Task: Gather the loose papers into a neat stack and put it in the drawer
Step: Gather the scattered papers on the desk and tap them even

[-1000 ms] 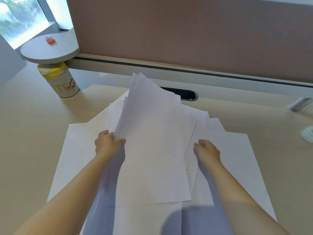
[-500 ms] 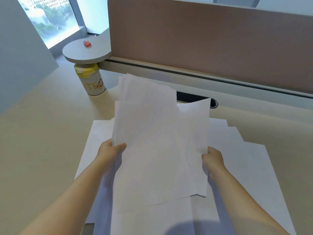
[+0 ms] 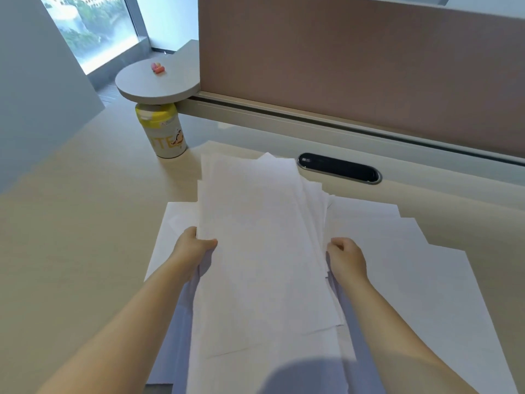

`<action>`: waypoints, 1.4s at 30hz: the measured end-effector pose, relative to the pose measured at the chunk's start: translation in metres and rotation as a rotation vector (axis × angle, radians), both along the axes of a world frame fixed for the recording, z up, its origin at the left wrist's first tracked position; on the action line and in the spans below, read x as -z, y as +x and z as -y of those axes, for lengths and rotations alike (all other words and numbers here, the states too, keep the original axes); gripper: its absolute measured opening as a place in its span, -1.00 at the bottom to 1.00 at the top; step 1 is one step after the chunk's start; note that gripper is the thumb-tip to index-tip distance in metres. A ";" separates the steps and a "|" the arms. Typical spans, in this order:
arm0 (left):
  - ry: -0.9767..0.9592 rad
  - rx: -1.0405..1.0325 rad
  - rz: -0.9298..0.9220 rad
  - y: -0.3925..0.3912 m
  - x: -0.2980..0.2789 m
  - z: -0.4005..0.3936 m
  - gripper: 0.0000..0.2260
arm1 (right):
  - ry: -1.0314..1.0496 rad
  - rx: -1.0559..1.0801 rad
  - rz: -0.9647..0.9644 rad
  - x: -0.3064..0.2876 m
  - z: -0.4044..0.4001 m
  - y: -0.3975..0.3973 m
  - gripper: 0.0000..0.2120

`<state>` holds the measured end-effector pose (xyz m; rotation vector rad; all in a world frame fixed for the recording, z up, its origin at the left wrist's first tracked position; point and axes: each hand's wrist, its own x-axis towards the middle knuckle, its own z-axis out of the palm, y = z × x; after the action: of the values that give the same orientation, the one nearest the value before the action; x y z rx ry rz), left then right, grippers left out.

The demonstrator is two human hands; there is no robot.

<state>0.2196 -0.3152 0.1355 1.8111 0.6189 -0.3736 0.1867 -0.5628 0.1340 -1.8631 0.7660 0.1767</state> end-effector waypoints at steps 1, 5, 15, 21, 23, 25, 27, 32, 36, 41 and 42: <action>0.013 -0.008 -0.011 0.000 0.002 0.002 -0.74 | -0.109 -0.011 -0.010 0.001 0.003 -0.001 -0.75; -0.075 0.029 -0.122 -0.002 0.002 0.009 -0.92 | -0.574 -0.087 -0.223 0.003 0.022 -0.013 -0.48; 0.199 0.215 0.016 -0.019 0.003 0.011 -0.71 | -0.720 -0.265 -0.380 -0.002 0.044 -0.041 -0.66; 0.234 0.169 0.084 -0.036 0.003 0.014 -0.74 | -0.726 -0.291 -0.328 0.000 0.041 -0.049 -0.65; 0.217 0.122 0.097 -0.039 0.004 0.013 -0.74 | -0.734 -0.297 -0.326 0.001 0.042 -0.046 -0.67; 0.199 0.079 0.097 -0.042 0.004 0.011 -0.73 | -0.759 -0.325 -0.337 0.001 0.043 -0.044 -0.67; 0.169 0.064 0.089 -0.046 0.005 0.008 -0.72 | -0.791 -0.368 -0.345 0.002 0.046 -0.044 -0.69; 0.138 0.094 0.054 -0.051 0.009 0.013 -0.71 | -0.631 -0.221 -0.235 -0.008 0.063 -0.043 -0.75; 0.112 0.087 0.086 -0.047 0.007 0.030 -0.69 | -0.382 -0.079 -0.004 -0.021 0.064 -0.037 -0.62; 0.044 0.157 0.022 -0.044 0.001 0.052 -0.70 | 0.108 -0.017 0.094 -0.049 0.041 -0.027 -0.67; 0.021 0.161 -0.002 -0.044 -0.001 0.055 -0.68 | 0.268 -0.041 0.075 -0.054 0.034 -0.026 -0.71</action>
<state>0.1754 -0.3698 0.1364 1.8864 0.4804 -0.4786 0.1602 -0.5971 0.1878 -1.6222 0.6208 0.2234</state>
